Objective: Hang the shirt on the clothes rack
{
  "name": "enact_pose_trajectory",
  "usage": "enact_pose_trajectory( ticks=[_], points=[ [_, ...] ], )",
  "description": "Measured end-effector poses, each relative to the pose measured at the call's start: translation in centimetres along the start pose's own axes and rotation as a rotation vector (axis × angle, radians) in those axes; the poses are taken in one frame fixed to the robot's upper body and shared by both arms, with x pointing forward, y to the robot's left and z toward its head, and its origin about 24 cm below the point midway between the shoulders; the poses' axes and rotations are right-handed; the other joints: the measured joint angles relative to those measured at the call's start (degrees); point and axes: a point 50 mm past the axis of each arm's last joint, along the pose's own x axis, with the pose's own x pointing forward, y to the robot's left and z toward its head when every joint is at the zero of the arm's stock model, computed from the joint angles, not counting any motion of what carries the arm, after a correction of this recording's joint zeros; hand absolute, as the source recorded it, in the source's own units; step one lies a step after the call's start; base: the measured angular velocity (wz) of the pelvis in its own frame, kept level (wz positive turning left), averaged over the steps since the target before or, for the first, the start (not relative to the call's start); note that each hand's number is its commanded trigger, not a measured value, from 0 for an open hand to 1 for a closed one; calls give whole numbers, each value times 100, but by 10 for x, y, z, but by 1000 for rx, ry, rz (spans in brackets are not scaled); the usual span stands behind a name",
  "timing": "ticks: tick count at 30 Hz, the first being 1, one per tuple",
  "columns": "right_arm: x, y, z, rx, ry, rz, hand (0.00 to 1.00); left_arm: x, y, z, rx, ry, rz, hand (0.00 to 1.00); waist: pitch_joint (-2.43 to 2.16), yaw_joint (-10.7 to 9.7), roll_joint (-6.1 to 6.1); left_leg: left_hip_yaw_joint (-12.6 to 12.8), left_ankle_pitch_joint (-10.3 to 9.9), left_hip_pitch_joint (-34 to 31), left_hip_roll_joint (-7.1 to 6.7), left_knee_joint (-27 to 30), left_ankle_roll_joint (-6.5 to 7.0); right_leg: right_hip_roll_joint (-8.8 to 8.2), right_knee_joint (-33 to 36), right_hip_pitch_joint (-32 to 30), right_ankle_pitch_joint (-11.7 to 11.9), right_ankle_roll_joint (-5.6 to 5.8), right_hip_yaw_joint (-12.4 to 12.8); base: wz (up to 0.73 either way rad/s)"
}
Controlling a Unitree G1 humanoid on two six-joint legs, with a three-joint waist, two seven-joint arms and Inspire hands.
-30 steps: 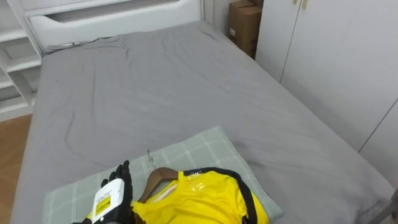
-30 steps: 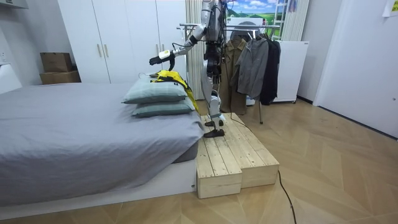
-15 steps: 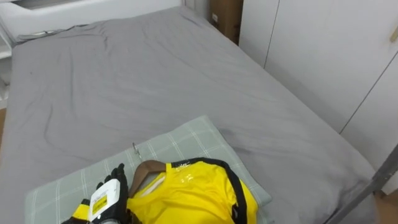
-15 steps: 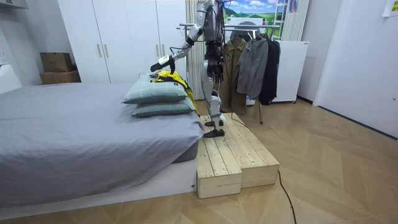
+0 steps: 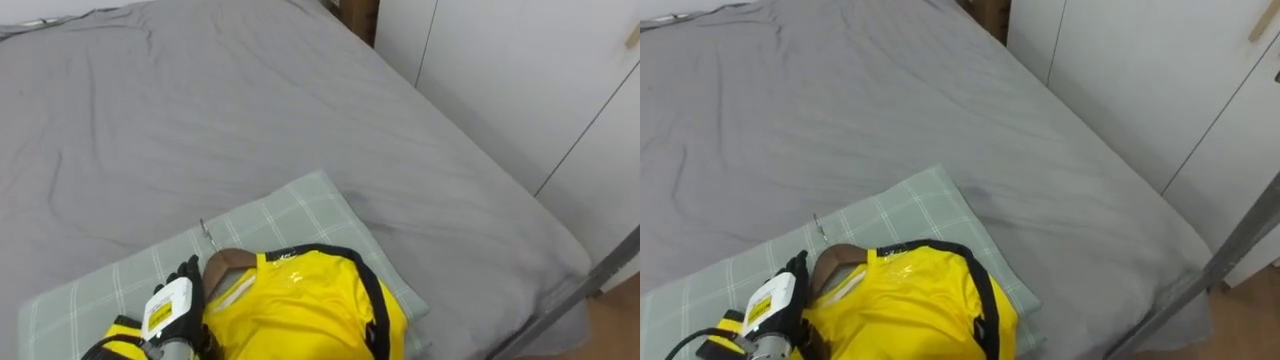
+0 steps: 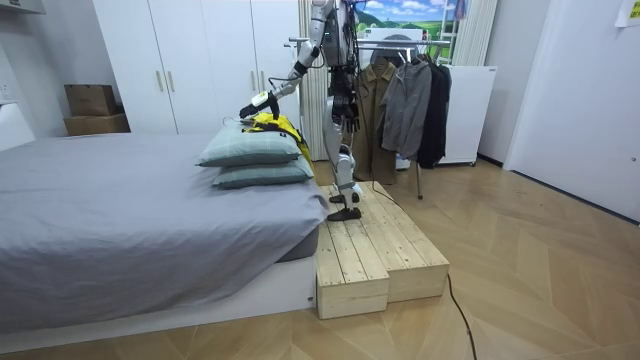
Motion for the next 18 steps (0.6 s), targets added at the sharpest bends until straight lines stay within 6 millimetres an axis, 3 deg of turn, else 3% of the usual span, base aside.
enact_pose_trajectory(
  ticks=[2,18],
  points=[
    [0,-1,3,1,-8,-9,0,-1,-1,-2,5,8,-11,0,13,20,-29,14,0,-3,0,4,0,0,0,-7,0,0,7,-3],
    [0,-5,20,71,-37,-47,0,4,2,-10,-57,93,-27,0,-10,77,-114,46,8,-409,21,181,1,0,125,-448,4,-3,14,0]
  ],
)
